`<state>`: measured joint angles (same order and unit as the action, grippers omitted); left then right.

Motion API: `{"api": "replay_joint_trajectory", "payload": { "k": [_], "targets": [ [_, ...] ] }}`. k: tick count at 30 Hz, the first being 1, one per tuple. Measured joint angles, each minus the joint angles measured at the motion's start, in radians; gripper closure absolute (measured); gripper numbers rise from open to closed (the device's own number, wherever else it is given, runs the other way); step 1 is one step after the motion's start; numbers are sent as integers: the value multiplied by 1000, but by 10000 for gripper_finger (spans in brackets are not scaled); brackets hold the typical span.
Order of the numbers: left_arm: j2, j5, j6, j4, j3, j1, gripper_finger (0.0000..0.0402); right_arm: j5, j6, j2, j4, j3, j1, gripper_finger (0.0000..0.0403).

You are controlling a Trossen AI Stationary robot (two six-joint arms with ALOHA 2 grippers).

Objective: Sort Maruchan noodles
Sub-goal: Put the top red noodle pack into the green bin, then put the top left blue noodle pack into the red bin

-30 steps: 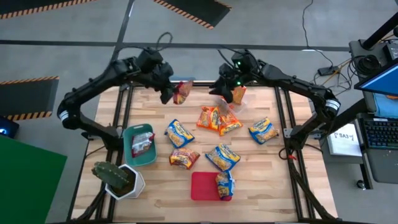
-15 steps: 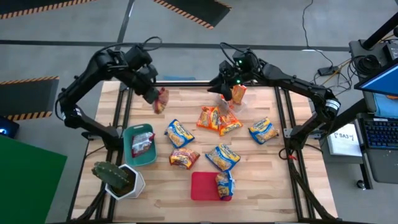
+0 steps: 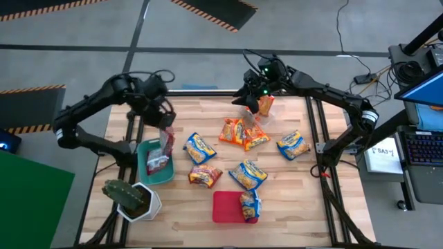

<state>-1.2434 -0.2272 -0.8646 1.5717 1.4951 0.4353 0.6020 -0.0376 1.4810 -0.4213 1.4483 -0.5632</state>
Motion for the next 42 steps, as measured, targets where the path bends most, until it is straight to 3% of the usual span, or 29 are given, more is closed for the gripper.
{"api": "replay_joint_trajectory", "payload": {
  "k": [7, 20, 34, 42],
  "targets": [
    [141, 0, -185, 1, -175, -81, 400, 0, -7, 31, 0, 0, 0, 207],
    [227, 24, -189, -94, -468, -101, 389, 9, -53, 90, -1, -2, 11, 207],
    [228, 35, -150, -35, -480, -101, 383, 10, -60, 85, -1, -2, 11, 207],
    [221, 44, -166, -3, -480, -101, 325, 10, -60, 85, -1, -2, 11, 207]
  ]
}}
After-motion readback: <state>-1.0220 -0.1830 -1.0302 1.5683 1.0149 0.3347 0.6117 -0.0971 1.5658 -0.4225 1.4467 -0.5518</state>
